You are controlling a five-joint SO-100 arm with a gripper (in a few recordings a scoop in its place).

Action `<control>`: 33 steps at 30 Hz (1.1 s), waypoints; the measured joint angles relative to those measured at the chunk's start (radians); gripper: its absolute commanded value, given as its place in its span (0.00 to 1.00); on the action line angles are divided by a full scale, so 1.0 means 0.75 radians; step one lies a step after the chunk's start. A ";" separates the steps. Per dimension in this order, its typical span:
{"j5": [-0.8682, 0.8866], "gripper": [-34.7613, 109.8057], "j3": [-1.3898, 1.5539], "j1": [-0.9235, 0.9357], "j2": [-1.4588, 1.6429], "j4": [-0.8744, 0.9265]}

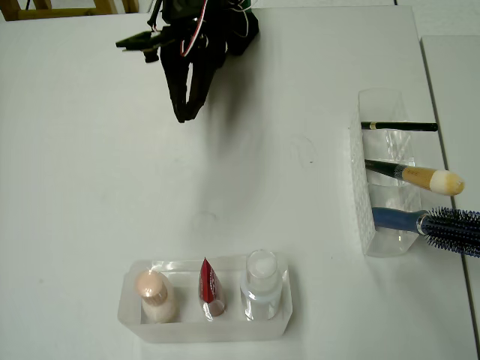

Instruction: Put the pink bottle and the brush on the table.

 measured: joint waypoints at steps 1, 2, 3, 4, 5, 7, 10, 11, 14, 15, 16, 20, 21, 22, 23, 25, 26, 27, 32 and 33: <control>-0.029 0.24 0.000 0.020 -0.020 -0.027; -0.063 0.24 0.000 0.035 -0.035 -0.051; -0.092 0.24 0.000 0.037 -0.049 -0.084; -0.115 0.24 0.000 0.033 -0.065 -0.110; -0.143 0.24 -0.002 0.031 -0.092 -0.141; -0.176 0.24 -0.002 0.057 -0.135 -0.188; -0.221 0.24 -0.008 0.059 -0.215 -0.292; -0.243 0.24 -0.016 0.051 -0.252 -0.327; -0.292 0.24 -0.020 0.067 -0.366 -0.423; -0.315 0.24 -0.027 0.067 -0.399 -0.462; -0.342 0.24 -0.033 0.065 -0.423 -0.501; -0.419 0.24 -0.043 0.067 -0.554 -0.677; -0.442 0.24 -0.043 0.067 -0.591 -0.720; -0.462 0.24 -0.043 0.067 -0.622 -0.761; -0.489 0.24 -0.043 0.067 -0.648 -0.806; -0.524 0.24 -0.043 0.067 -0.695 -0.873; -0.538 0.24 -0.043 0.067 -0.718 -0.892; -0.550 0.24 -0.043 0.067 -0.742 -0.908; -0.632 0.24 -0.061 0.067 -0.886 -1.041; -0.644 0.24 -0.084 0.067 -0.927 -1.070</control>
